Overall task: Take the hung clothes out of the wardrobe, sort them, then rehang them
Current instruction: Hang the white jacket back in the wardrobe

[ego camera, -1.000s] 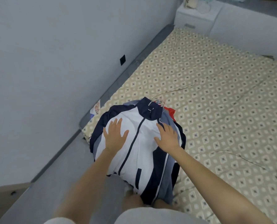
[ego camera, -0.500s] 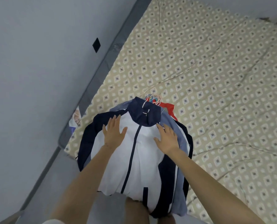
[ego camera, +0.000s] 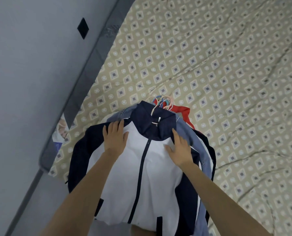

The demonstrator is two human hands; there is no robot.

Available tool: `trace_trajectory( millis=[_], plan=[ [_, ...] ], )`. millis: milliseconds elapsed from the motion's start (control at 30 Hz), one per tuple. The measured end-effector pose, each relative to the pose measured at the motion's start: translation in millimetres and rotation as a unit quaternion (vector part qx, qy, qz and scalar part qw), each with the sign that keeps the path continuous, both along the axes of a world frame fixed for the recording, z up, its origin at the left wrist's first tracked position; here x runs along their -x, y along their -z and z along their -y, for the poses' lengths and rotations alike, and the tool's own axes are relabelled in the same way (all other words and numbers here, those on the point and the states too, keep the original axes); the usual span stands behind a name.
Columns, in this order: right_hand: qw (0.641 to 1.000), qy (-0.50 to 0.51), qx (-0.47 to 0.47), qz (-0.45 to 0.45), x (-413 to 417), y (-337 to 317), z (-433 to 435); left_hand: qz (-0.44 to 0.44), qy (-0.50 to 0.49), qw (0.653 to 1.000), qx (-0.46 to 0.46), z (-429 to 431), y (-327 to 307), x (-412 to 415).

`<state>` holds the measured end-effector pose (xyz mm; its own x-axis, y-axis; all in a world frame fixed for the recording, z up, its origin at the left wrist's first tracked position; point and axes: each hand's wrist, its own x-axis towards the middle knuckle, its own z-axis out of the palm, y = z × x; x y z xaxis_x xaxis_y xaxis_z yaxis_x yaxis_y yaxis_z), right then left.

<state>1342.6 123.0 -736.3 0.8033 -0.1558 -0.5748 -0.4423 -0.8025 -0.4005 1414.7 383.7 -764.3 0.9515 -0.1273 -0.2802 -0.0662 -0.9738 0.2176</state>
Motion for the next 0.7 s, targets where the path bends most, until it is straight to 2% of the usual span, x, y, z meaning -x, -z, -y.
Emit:
trace_trajectory(
  millis=[67,167,300,533,700],
  plan=[
    [1.0,0.013,-0.002,0.005,-2,-5,0,0.033,-0.006,0.999,-0.002,0,1,1],
    [1.0,0.026,-0.016,-0.006,-5,-18,-2,0.007,-0.021,0.999,0.037,-6,-10,1],
    [1.0,-0.004,-0.002,-0.024,-7,-45,-8,-0.009,-0.039,0.993,0.112,-21,-36,12],
    [0.997,-0.067,-0.017,0.021,0,-104,-23,0.023,-0.1,0.978,0.18,-43,-115,61],
    [0.99,-0.123,-0.033,0.064,24,-151,-33,0.046,-0.176,0.967,0.18,-52,-181,123]
  ],
)
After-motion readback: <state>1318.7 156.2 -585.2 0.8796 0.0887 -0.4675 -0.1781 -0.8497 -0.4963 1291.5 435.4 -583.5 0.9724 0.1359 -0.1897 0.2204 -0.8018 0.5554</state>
